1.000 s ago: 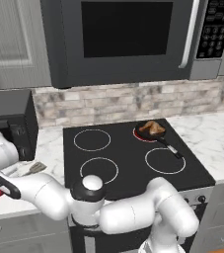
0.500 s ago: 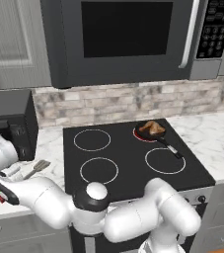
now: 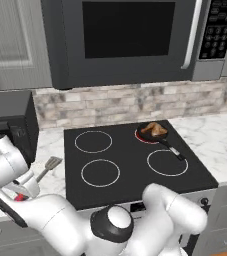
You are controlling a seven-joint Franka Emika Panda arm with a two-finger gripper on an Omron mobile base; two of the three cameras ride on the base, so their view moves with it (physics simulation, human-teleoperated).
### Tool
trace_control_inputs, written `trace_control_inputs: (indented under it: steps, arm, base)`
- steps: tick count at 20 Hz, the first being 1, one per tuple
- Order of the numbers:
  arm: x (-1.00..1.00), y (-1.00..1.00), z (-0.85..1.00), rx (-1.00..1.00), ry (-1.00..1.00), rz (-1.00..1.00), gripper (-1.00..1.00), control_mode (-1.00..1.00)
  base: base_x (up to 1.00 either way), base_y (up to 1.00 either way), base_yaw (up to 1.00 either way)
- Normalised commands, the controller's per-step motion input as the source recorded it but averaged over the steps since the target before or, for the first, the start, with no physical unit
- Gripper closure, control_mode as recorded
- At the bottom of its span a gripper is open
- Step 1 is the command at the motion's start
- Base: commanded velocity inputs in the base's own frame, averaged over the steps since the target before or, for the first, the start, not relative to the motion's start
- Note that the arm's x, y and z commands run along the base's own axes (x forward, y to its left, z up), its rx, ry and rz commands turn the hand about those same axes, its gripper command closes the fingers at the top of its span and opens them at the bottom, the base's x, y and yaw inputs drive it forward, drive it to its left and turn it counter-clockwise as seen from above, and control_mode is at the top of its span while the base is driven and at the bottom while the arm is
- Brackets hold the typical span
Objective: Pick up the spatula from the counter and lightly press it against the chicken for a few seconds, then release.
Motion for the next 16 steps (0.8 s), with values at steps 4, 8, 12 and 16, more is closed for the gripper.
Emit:
trace_control_inputs:
  steps: [4, 8, 12, 16]
  arm:
    - [-0.44, -0.81, 0.41, 0.08, -0.11, 0.0, 1.0, -1.0]
    - [-0.4, -0.78, 0.4, 0.11, -0.05, 0.0, 1.0, -1.0]
    - [-0.31, -0.75, 0.29, 0.05, -0.01, 0.0, 1.0, -1.0]
    - [-0.29, -0.75, 0.33, 0.03, 0.0, 0.0, 1.0, -1.0]
  base:
    - [0.0, 0.0, 0.0]
    - [0.0, 0.0, 0.0]
    - [0.0, 0.0, 0.0]
    - [0.0, 0.0, 0.0]
